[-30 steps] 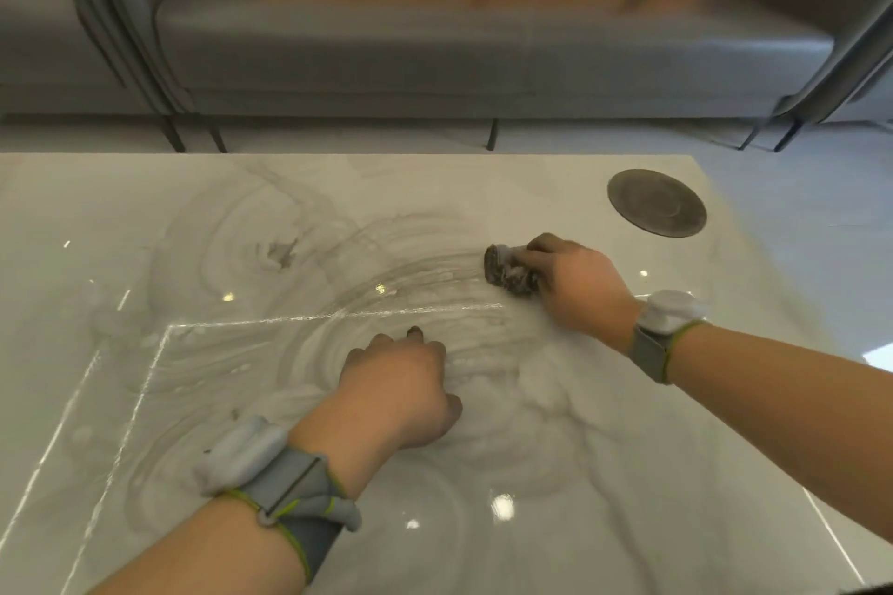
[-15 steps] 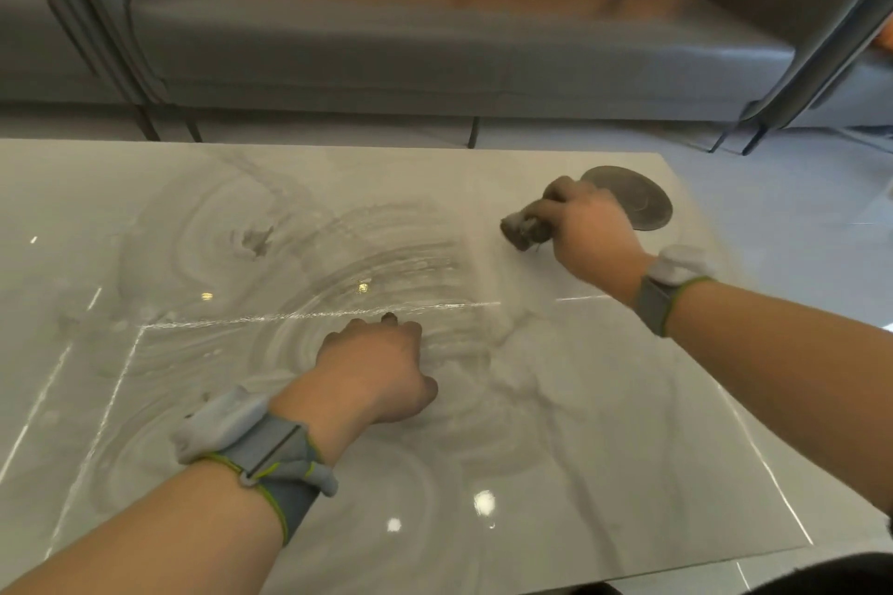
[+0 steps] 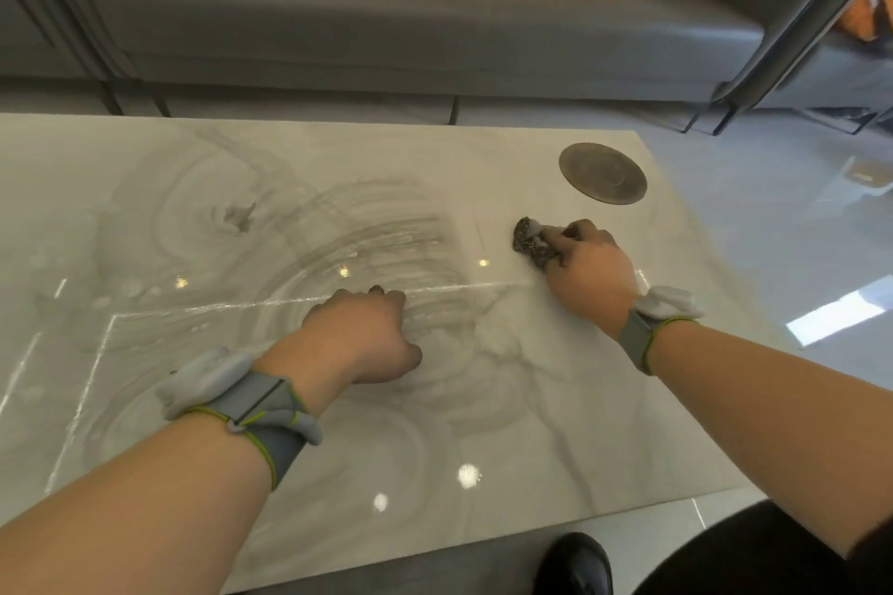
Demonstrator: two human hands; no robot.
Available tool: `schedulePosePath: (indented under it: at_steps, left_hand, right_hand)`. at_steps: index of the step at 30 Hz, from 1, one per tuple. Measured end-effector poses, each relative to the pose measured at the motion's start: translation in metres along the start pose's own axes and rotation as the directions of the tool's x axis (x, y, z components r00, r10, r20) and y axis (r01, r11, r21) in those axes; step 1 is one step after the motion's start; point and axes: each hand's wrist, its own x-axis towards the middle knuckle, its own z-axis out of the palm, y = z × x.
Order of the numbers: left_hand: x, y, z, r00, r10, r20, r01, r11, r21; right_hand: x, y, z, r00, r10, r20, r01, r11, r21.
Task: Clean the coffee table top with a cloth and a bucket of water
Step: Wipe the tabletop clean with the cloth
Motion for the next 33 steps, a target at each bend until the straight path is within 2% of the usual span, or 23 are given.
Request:
schedulePosePath:
  at_steps: [3, 6, 13, 15, 18, 20, 22, 24, 27, 29, 33]
  left_hand:
    - [0.001, -0.003, 0.002, 1.000, 0.013, 0.003, -0.013, 1.000, 0.008]
    - [0.004, -0.003, 0.002, 1.000, 0.000, 0.018, 0.000, 1.000, 0.002]
    - [0.007, 0.004, 0.003, 1.000, 0.001, 0.007, -0.001, 1.000, 0.028]
    - [0.006, 0.004, 0.003, 1.000, 0.002, 0.009, -0.002, 1.000, 0.022]
    - [0.006, 0.001, 0.002, 1.000, 0.005, 0.016, -0.005, 1.000, 0.010]
    - [0.006, -0.001, 0.002, 1.000, 0.005, 0.025, -0.005, 1.000, 0.004]
    - [0.006, -0.003, 0.001, 1.000, 0.007, 0.022, -0.007, 1.000, 0.008]
    - [0.006, -0.003, 0.001, 1.000, 0.006, 0.019, -0.006, 1.000, 0.005]
    - [0.005, -0.002, 0.002, 1.000, -0.005, 0.026, 0.005, 1.000, -0.018]
    - [0.006, -0.001, 0.002, 1.000, -0.011, 0.024, 0.011, 1.000, -0.013]
    - [0.008, 0.001, 0.002, 1.000, -0.025, 0.016, 0.025, 1.000, -0.019]
  right_hand:
    - [-0.027, -0.027, -0.002, 0.999, 0.051, 0.012, -0.052, 0.991, 0.126]
    - [-0.057, -0.043, -0.001, 0.999, 0.034, -0.020, -0.029, 0.980, 0.199]
    - [-0.137, -0.053, 0.000, 0.989, -0.110, -0.095, 0.115, 0.992, 0.047]
    - [-0.147, -0.053, -0.005, 0.984, -0.175, -0.038, 0.176, 0.984, 0.016]
    - [-0.140, -0.046, -0.021, 0.967, -0.246, 0.064, 0.241, 0.968, 0.073]
    - [-0.122, -0.029, -0.031, 0.980, -0.196, -0.011, 0.197, 0.979, 0.055]
    - [-0.098, -0.003, -0.037, 0.996, -0.041, -0.078, 0.042, 0.999, 0.000]
    - [-0.082, 0.024, -0.036, 0.987, 0.151, -0.049, -0.154, 0.985, -0.075]
    - [-0.077, 0.044, -0.024, 0.939, 0.340, 0.042, -0.340, 0.940, -0.011]
    - [-0.081, 0.036, -0.016, 0.933, 0.357, 0.040, -0.359, 0.932, 0.044]
    - [-0.101, -0.010, -0.010, 0.960, 0.278, -0.020, -0.274, 0.955, 0.116]
